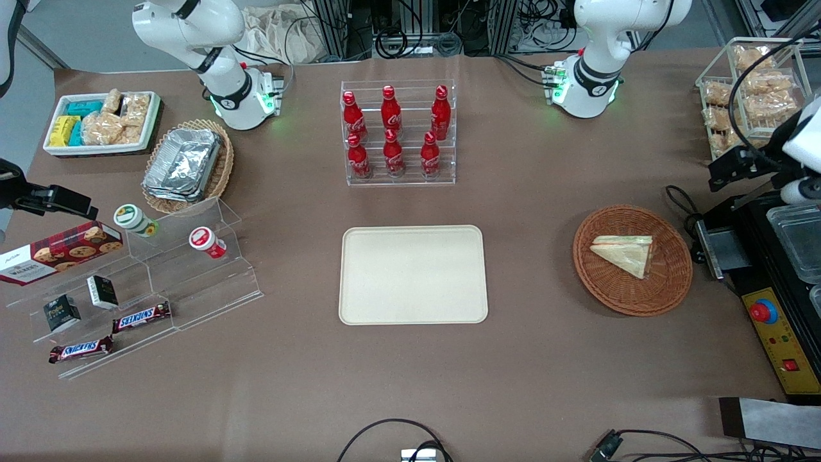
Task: Place sandwich from basket to tray
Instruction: 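Move the left gripper over the wrapped sandwich in the wicker basket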
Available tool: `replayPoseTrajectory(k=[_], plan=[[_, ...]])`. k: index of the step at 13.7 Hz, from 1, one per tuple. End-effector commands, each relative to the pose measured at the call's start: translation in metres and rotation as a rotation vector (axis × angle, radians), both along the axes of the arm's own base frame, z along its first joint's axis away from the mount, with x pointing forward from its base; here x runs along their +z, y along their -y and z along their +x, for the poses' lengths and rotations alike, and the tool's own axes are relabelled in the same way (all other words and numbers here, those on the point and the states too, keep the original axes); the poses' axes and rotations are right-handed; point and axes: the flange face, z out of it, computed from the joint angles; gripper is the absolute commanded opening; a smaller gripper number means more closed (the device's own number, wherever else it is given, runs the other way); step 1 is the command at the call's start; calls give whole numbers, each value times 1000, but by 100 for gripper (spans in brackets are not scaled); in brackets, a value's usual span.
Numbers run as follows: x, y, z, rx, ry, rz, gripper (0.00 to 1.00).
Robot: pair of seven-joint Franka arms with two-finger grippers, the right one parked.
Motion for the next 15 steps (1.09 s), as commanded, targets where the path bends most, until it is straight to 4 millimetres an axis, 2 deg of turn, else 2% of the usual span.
replayPoseTrajectory(k=[1, 3, 5, 8, 12, 13, 15], plan=[[-30, -14, 7, 65, -51, 8, 100], [-53, -16, 7, 86, -50, 4, 100], [-80, -16, 7, 186, -36, 12, 100], [-122, -16, -2, 273, 2, 11, 100], [-197, -36, -19, 434, 70, -51, 100], [-211, -43, -25, 474, 86, -69, 100], [-228, -45, -29, 541, 98, -76, 100]])
